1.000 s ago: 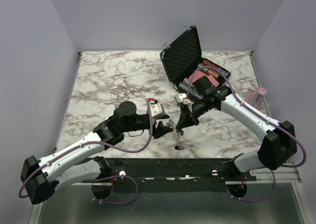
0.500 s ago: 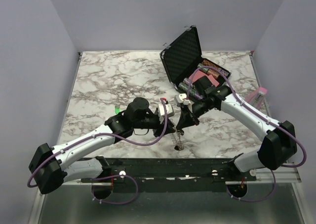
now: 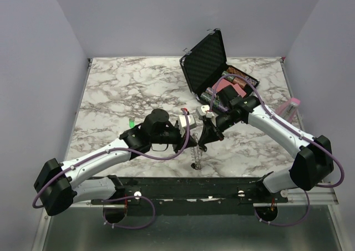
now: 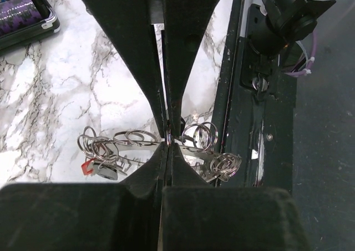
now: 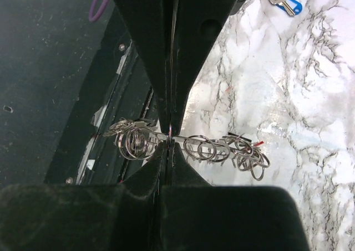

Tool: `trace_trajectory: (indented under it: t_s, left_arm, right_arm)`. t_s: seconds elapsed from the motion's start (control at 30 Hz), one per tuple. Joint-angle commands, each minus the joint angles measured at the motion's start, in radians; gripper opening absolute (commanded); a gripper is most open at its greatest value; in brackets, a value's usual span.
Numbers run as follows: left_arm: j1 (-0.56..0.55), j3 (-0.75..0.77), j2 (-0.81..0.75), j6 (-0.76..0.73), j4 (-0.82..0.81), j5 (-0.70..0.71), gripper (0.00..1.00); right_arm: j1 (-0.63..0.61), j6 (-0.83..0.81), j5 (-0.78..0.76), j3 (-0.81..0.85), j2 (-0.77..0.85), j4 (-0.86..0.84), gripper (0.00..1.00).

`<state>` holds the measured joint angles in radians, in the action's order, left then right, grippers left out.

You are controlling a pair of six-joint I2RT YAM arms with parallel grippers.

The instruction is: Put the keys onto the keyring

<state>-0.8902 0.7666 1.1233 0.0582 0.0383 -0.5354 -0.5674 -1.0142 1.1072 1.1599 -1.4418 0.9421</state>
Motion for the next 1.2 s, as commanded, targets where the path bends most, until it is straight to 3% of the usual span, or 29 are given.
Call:
trace_trajectory:
  t_s: [0.0, 0.3, 0.6, 1.07, 1.17]
  left_arm:
    - [0.002, -0.007, -0.017, 0.037, -0.077, 0.032, 0.00]
    - [0.000, -0.237, -0.141, 0.189, -0.469, 0.094, 0.00]
    - [0.000, -0.371, -0.135, 0.304, -0.762, 0.115, 0.00]
    - [0.000, -0.409, -0.137, 0.333, -0.851, 0.138, 0.00]
    - [0.000, -0.423, -0.134, 0.344, -0.880, 0.147, 0.00]
  right_arm:
    - [0.001, -0.004, 0.026, 0.023, 0.017, 0.009, 0.03]
    - [0.003, 0.017, 0.123, 0.020, 0.004, 0.006, 0.20]
    - [0.003, 0.020, 0.180, 0.017, -0.009, 0.006, 0.26]
    - [0.004, 0.101, 0.197, -0.002, -0.014, -0.066, 0.13]
    - [0.004, 0.101, 0.194, 0.000, -0.015, -0.068, 0.05]
